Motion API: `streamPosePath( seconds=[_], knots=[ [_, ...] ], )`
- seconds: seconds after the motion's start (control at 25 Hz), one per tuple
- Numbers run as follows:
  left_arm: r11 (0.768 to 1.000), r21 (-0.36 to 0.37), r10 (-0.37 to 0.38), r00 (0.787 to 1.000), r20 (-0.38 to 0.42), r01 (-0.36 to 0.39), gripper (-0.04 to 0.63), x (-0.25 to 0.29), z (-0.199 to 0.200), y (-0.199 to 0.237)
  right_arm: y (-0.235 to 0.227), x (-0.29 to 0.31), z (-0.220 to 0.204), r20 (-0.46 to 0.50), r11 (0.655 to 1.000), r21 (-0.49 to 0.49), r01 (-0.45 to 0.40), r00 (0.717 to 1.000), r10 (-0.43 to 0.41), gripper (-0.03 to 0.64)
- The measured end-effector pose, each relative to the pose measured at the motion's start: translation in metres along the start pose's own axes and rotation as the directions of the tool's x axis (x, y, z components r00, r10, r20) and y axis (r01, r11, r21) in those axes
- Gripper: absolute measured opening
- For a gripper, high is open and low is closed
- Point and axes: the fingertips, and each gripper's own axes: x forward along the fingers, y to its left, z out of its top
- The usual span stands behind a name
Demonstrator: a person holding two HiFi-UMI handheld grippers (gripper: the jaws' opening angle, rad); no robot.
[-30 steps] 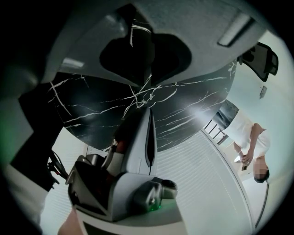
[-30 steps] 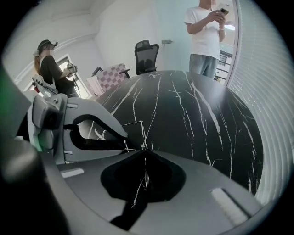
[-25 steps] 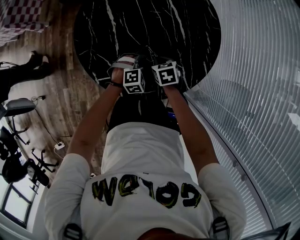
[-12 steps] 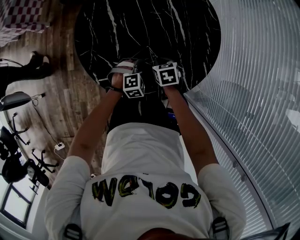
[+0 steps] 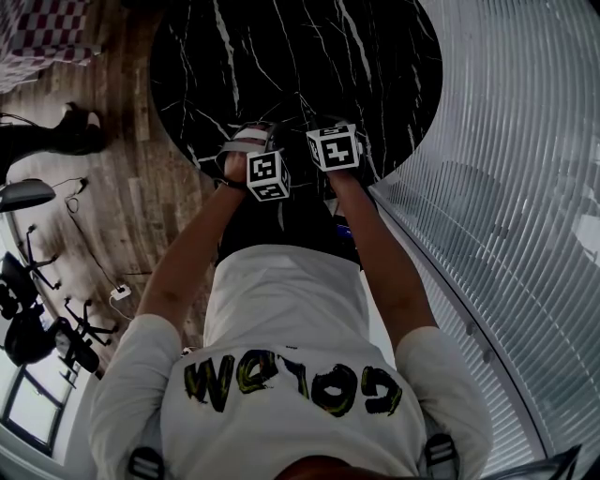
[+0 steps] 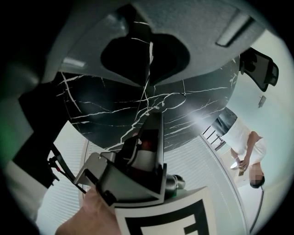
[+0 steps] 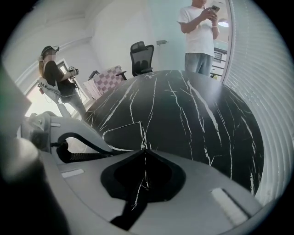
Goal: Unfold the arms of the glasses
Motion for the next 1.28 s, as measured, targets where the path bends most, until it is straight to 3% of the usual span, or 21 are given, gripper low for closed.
streamPosePath(
  seconds=[1.28],
  knots=[
    [0.996, -0.072, -0.044, 0.999, -0.015, 0.043, 0.034, -0.008, 0.009, -0.036, -0.004, -0.001, 0.002, -0.004, 1.0, 0.025, -0.003, 1.0, 0.003, 0.006]
  ],
)
